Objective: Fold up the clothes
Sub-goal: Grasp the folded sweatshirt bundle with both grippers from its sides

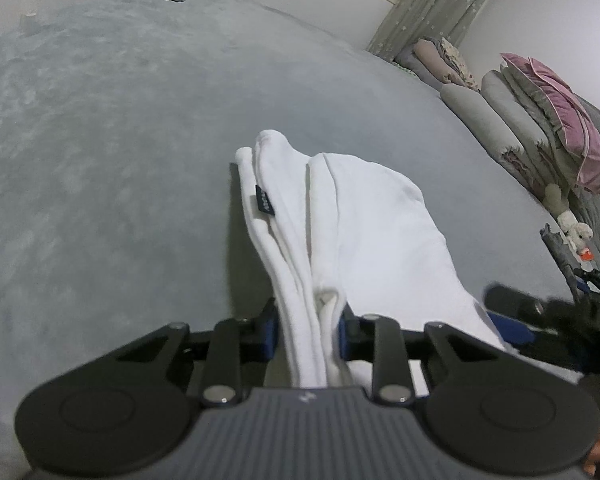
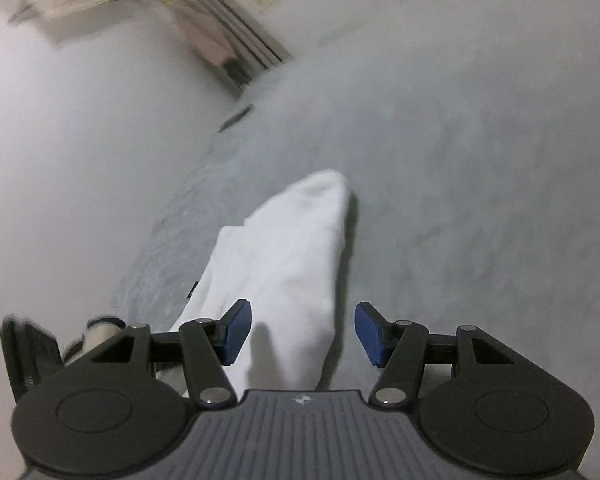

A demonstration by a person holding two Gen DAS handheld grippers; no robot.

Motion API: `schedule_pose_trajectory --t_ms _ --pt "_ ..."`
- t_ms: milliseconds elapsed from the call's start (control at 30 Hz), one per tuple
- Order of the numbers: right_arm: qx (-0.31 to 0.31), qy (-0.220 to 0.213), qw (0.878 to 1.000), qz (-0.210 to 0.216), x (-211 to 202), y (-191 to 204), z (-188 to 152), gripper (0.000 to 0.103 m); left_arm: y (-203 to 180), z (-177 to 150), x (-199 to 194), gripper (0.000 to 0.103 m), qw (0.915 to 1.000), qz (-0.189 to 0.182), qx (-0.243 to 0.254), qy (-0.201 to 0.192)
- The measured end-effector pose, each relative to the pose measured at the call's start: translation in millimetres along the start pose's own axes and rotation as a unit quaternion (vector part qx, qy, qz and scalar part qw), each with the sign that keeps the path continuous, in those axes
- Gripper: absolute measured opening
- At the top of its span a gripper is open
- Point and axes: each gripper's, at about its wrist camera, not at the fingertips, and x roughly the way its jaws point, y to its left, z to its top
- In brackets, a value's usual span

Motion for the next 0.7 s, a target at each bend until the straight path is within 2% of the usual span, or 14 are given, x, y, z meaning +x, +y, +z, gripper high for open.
schedule_pose_trajectory --t_ms 100,167,367,400,433,500,533,600,700 --pt "0.047 0.02 0.998 0.028 22 -15 12 0.057 1 -1 0 0.025 1.0 0.001 0.004 0.0" --pt "0.062 0.031 0.997 0.031 42 -20 17 0.057 0 -2 0 0.025 1.0 0.002 0.008 0.0" --pt "0.05 0.047 0.997 0.036 82 -20 44 0.056 1 -3 -3 0.025 1.0 0.0 0.008 0.0" --pt "0.041 0.047 0.998 0.03 88 -18 47 0.049 2 -3 -3 0.025 1.0 -0.002 0.006 0.001" --pt "0.028 0.048 0.998 0.02 92 -15 48 0.037 3 -3 -3 0.025 1.0 -0.003 0.005 0.002" --pt "0.003 0.043 0.999 0.0 97 -9 48 0.021 2 -3 -4 0.025 1.0 -0.002 0.006 0.003" --pt "-0.016 0.037 0.999 -0.012 98 -3 48 0.018 0 -3 -4 0.025 0.9999 0.001 0.011 0.002" --pt "-0.097 0.014 0.994 -0.039 93 20 44 0.017 -6 -4 -6 0.025 0.9996 0.014 0.025 -0.002" --pt "-0.235 -0.026 0.969 -0.074 87 65 29 0.017 -12 -8 -9 0.025 0.9989 0.026 0.038 -0.009"
